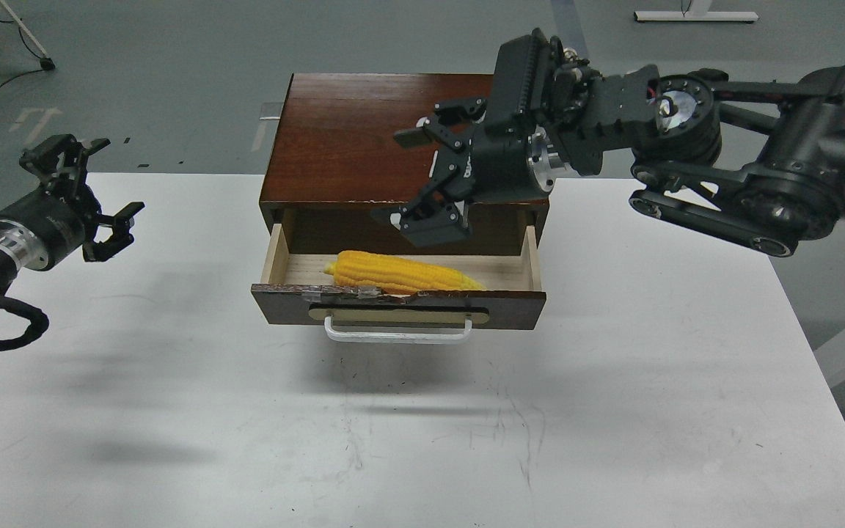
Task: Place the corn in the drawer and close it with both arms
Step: 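Release the corn into the drawer and raise the right gripper away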
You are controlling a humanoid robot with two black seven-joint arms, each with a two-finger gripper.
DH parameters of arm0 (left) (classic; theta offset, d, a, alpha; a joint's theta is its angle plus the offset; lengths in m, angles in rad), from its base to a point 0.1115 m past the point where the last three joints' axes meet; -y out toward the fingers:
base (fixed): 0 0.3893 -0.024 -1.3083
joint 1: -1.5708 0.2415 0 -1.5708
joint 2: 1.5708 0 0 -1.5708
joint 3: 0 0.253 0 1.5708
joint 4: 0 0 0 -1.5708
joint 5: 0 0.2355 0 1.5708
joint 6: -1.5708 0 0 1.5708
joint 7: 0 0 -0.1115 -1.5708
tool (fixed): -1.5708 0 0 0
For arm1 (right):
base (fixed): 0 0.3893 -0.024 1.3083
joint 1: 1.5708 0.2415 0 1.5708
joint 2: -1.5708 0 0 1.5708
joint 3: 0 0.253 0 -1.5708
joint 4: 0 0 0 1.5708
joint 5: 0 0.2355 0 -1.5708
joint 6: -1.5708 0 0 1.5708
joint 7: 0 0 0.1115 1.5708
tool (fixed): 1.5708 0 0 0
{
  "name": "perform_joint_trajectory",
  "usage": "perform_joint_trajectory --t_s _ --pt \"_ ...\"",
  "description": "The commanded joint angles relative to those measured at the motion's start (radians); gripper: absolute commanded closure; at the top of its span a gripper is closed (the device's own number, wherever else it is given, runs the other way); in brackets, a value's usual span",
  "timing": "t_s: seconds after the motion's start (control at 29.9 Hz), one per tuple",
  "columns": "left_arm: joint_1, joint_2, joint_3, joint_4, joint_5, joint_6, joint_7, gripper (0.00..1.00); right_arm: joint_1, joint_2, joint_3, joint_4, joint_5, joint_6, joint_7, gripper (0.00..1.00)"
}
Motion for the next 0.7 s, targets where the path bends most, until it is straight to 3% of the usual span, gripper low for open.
perform_joint_trajectory --t_s 0.0,0.1,0.17,0.23,0.44,0.67 --pt "0.000 0.000 -0.001 0.001 0.000 0.002 -0.002 0.02 0.020 0.006 0.147 -0.049 0.143 0.021 -0.007 0.00" --pt "0.000 0.000 -0.001 0.001 0.000 0.002 -0.002 0.02 0.052 -0.006 0.190 -0.111 0.350 0.085 -0.049 0.00" --pt "0.000 0.000 -0.001 0.001 0.000 0.002 -0.002 0.02 0.055 -0.029 0.190 -0.182 0.642 0.146 -0.125 0.00" --pt "0.000 0.001 -0.001 0.001 0.000 0.002 -0.002 0.02 0.041 -0.084 0.186 -0.248 0.895 0.166 -0.159 0.00" --pt "-0.002 0.003 0.000 0.004 0.000 0.003 0.000 0.02 -0.184 -0.213 0.195 -0.358 1.469 0.168 -0.193 0.01" --pt "-0.026 0.008 -0.012 0.010 0.000 0.002 -0.002 0.02 -0.414 -0.282 0.201 -0.339 1.852 0.166 -0.211 0.00"
